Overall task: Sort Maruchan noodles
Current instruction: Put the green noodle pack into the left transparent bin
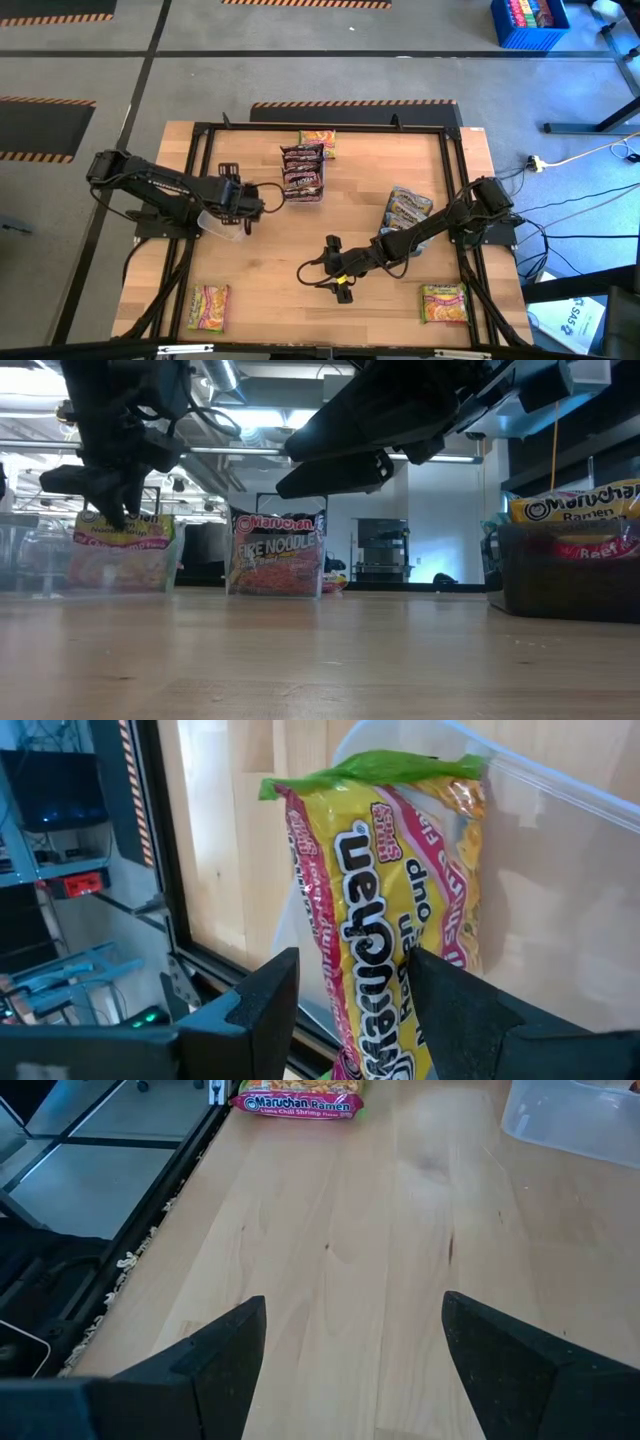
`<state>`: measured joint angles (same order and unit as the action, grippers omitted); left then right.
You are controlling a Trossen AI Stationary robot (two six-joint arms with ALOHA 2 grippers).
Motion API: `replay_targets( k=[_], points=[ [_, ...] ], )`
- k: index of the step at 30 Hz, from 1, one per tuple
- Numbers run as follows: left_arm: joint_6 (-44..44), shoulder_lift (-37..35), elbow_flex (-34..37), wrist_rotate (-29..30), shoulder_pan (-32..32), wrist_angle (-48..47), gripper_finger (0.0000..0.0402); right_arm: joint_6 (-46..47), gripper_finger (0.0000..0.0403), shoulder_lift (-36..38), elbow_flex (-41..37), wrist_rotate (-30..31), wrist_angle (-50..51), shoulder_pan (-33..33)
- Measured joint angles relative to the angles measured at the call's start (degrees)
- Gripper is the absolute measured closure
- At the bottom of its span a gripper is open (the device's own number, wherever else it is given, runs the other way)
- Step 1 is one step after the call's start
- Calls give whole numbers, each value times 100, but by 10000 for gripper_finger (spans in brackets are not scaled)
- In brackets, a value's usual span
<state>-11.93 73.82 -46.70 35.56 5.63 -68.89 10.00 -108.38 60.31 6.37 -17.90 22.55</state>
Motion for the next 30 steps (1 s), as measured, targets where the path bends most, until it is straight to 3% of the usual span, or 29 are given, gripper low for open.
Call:
replay_targets(
  k=[10, 13, 17, 25, 30],
  points=[
    [-222, -264, -200, -217, 297, -33, 219, 0, 120, 0, 2, -2, 3, -1],
    [-419, -359, -488, -605, 427, -110, 219, -2, 120, 0, 2, -2, 3, -1],
    [-953, -463, -925, -1574, 660, -91, 219, 0, 120, 0, 2, -2, 3, -1],
    [-3209, -451, -1102, -3847, 1546, 457, 219, 67, 120, 0, 2, -150, 3, 1],
    [-5676, -446, -724, -4217, 2741, 1005, 219, 162, 120, 0, 2, -151, 3, 36]
  ],
)
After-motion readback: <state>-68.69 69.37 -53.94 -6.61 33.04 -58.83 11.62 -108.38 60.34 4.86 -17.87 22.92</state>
